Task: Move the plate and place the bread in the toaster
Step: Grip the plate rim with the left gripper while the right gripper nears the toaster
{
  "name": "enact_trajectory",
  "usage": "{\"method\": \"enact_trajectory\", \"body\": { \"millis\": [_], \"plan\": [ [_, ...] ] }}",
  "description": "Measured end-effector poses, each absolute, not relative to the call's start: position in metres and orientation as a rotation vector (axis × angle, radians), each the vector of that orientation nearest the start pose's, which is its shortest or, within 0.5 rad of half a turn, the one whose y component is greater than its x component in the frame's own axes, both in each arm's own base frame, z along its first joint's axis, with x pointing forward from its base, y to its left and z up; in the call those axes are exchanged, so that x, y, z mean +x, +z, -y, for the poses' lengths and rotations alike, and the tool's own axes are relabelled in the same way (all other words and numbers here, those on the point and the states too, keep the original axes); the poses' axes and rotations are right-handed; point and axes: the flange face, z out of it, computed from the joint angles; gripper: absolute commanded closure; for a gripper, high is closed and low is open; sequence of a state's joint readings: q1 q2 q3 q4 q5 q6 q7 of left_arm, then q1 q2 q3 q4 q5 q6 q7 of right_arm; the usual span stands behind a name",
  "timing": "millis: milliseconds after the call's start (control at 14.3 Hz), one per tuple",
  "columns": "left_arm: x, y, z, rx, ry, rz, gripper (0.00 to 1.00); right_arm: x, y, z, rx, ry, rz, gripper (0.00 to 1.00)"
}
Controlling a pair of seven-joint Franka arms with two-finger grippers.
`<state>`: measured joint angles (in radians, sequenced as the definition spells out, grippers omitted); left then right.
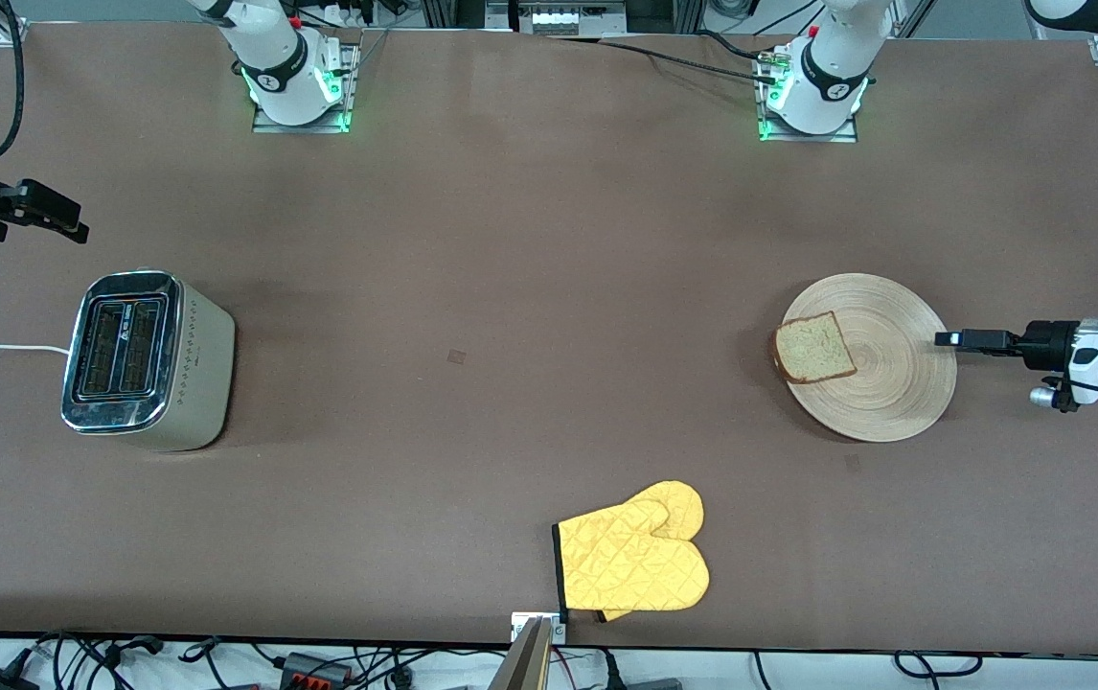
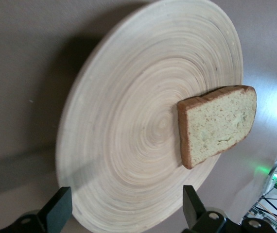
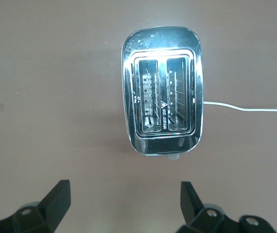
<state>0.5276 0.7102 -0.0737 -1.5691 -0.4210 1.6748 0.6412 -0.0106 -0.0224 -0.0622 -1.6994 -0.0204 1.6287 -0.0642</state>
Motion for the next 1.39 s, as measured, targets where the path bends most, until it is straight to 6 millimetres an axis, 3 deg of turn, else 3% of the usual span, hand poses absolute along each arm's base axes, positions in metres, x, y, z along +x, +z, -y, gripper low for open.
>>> {"method": "enact_trajectory", "body": {
  "millis": [348,627,836,1045,1255,1394],
  "plan": [
    [0.576,0.191,-0.258,2.414,-0.326,0.053,0.0,0.547,0.582,0.043,-3.156,0.076,-0.012,0.0],
    [0.572,0.169,-0.257,2.395,-0.346,0.057,0.07,0.546,0.583,0.041,-3.156,0.073,-0.008,0.0],
    [0.574,0.165,-0.26,2.412,-0.324,0.051,0.15,0.547,0.583,0.035,-3.157,0.071,0.011,0.0],
    [0.573,0.165,-0.261,2.413,-0.323,0.049,0.17,0.548,0.583,0.029,-3.139,0.063,0.019,0.0],
    [0.572,0.16,-0.261,2.408,-0.33,0.047,0.21,0.551,0.572,0.018,-3.075,0.079,0.023,0.0],
    [0.57,0.155,-0.262,2.402,-0.336,0.04,0.3,0.557,0.562,0.004,-3.065,0.081,0.055,0.0]
  ]
}}
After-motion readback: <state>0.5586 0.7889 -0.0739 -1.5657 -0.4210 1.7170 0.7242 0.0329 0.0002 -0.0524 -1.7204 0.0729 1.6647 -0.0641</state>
